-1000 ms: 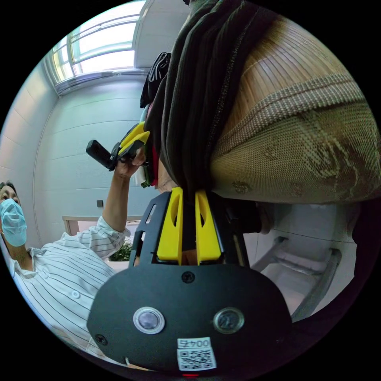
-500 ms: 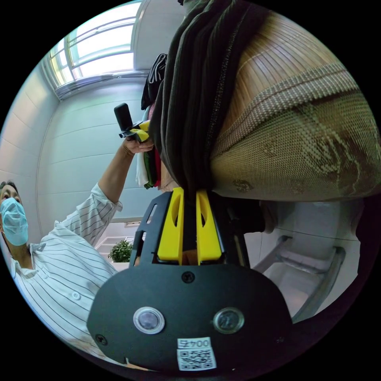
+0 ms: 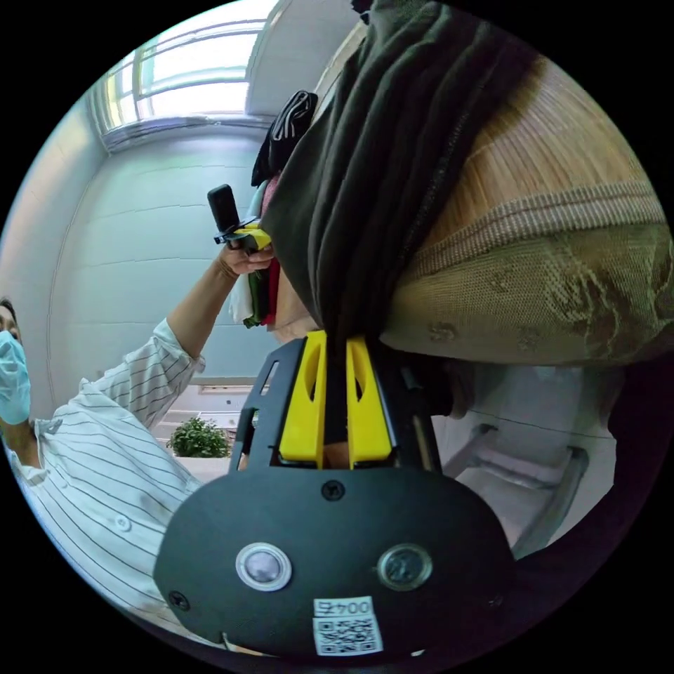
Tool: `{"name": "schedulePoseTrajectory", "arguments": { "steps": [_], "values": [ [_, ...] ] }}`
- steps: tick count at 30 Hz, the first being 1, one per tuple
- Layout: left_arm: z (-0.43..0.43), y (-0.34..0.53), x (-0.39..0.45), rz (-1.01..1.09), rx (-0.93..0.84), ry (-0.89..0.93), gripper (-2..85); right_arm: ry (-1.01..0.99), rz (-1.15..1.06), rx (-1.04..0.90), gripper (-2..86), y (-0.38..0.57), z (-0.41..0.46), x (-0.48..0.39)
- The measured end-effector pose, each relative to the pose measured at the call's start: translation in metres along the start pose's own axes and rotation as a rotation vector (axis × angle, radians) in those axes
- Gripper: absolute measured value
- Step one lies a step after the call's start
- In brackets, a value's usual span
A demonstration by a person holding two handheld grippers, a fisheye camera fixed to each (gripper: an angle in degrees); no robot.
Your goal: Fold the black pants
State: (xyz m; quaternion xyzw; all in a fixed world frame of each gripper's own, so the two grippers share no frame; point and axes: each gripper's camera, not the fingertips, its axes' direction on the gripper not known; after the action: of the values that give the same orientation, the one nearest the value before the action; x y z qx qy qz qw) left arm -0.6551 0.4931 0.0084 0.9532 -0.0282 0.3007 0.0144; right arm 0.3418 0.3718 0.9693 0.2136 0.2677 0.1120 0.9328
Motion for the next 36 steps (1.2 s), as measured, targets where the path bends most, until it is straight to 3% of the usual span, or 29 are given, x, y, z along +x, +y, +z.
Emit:
{"name": "schedulePoseTrajectory", "arguments": {
  "steps": [4,8,12,14,18,23,28,31,34,36],
  "values": [
    [-0.008,0.008,0.022,0.033,0.053,-0.111,4.3,0.144,-0.192,0.039,5.1,0.016,-0.003,-0.063],
    [-0.021,0.03,0.051,0.096,0.177,-0.205,3.9,0.493,-0.609,0.085,4.8,0.053,0.011,-0.143],
    [0.011,0.055,0.036,0.005,0.106,-0.223,3.3,0.632,-0.696,0.002,4.9,0.071,0.043,-0.151],
    [0.019,0.068,0.039,0.003,0.171,-0.258,2.8,0.693,-0.806,0.046,5.1,0.087,0.053,-0.175],
    [0.042,0.085,0.012,-0.177,0.106,-0.25,2.0,0.688,-0.734,-0.085,5.8,0.084,0.077,-0.163],
    [0.033,0.129,0.027,-0.301,0.282,-0.331,0.6,0.677,-0.693,-0.107,5.7,0.104,0.055,-0.168],
    [0.044,0.128,0.089,-0.274,0.533,-0.455,0.2,0.727,-0.625,0.144,4.8,0.113,-0.008,-0.188],
    [0.106,0.075,0.106,-0.238,0.474,-0.509,0.2,0.717,-0.688,0.252,5.4,0.084,-0.011,-0.213],
    [0.181,0.037,0.079,-0.385,0.249,-0.717,0.3,0.705,-0.62,0.205,5.4,0.042,0.008,-0.204],
    [0.19,0.051,0.067,-0.437,0.368,-0.688,0.3,0.783,-0.576,0.092,4.9,0.035,0.025,-0.178]
  ]
}}
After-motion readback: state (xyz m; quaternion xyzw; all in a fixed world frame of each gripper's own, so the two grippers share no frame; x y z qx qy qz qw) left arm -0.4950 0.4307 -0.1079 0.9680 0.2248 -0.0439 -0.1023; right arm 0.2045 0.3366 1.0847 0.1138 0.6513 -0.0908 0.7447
